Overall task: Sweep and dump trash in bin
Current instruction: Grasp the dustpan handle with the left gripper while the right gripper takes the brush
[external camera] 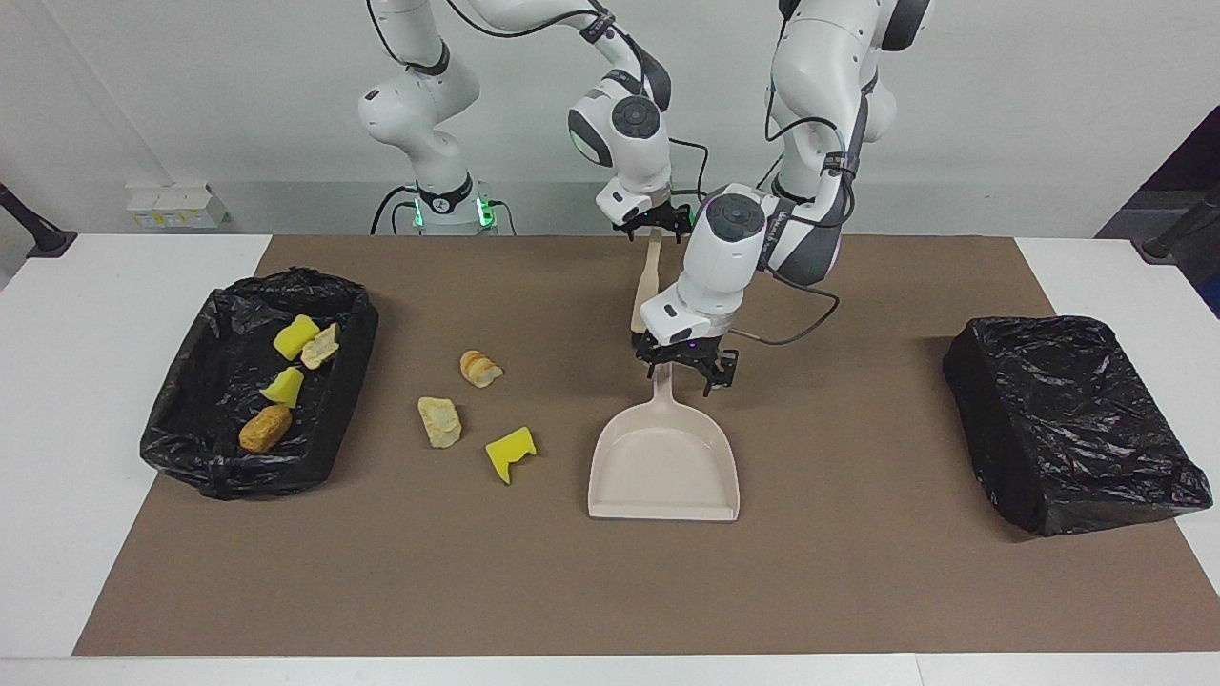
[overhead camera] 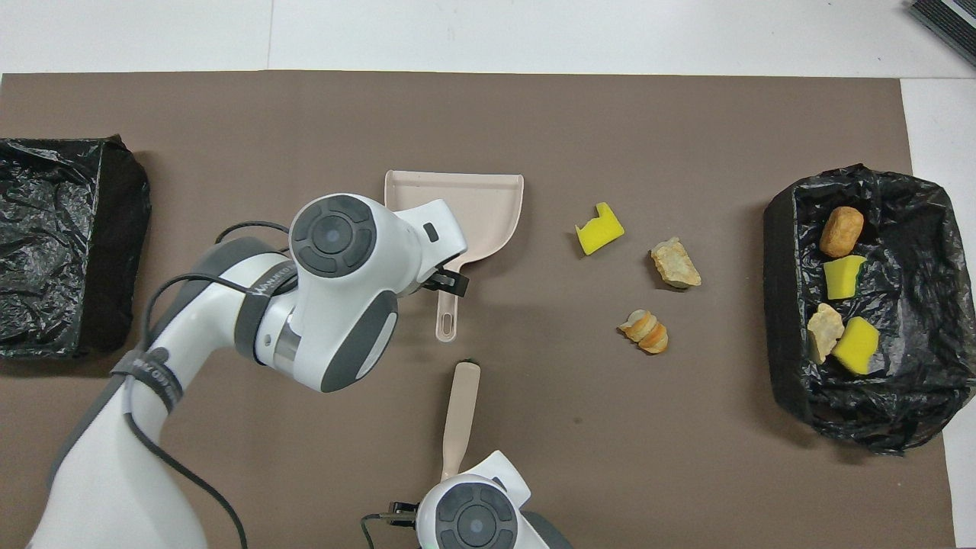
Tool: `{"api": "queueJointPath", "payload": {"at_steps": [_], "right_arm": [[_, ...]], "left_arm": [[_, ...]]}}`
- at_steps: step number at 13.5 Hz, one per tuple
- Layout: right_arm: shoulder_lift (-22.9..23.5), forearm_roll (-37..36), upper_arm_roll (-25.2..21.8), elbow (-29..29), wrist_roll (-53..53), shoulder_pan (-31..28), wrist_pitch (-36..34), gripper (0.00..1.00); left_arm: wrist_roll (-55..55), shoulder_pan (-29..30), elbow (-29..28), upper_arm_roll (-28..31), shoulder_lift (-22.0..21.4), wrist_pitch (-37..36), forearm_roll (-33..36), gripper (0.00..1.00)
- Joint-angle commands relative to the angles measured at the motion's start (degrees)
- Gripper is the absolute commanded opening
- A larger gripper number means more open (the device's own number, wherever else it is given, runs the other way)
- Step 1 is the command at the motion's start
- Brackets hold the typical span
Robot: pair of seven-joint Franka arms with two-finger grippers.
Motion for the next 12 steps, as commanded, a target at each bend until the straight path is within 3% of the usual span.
{"api": "queueJointPath", "payload": {"at_steps": [1,2,4,5,7,8,12], "right_arm": [[-0.5,1.8,0.0,-0.6,-2.6,-0.5,1.0,0.88],[-0.1,1.8,0.0,-0.4,-2.6,-0.8,1.0,0.7],[0.2,1.8,-0.2,-0.4,-3.4,-1.3,1.5,0.42],[0.2,1.8,-0.2,-0.5,-5.7,-1.9,1.4,0.04],[0.9,1.6,-0.2,0.4,-6.8,-2.2,0.4,0.0],[0.7,1.0,-0.2,0.4,-6.8,-2.1,0.2,0.0],[-2.0,-0.7,-0.6,2.2,-6.8,-4.1,-7.5,0.0]], "left_arm": [[-1.5,-2.3,-3.0,1.1,-1.6,1.5,-0.5,1.0],[-1.6,-2.2,-3.0,1.1,-1.6,1.5,-0.5,0.95],[-1.4,-2.2,-3.0,1.1,-1.3,1.7,-0.4,0.38],[-1.1,-2.2,-3.0,1.1,-1.3,2.5,-0.4,0.29],[-0.7,-1.6,-2.4,1.2,-1.2,2.6,0.2,0.05],[-0.6,-1.3,-2.2,1.3,-1.2,2.7,0.3,0.0],[13.5,2.2,-1.3,1.7,-3.3,0.3,2.3,0.0]]}}
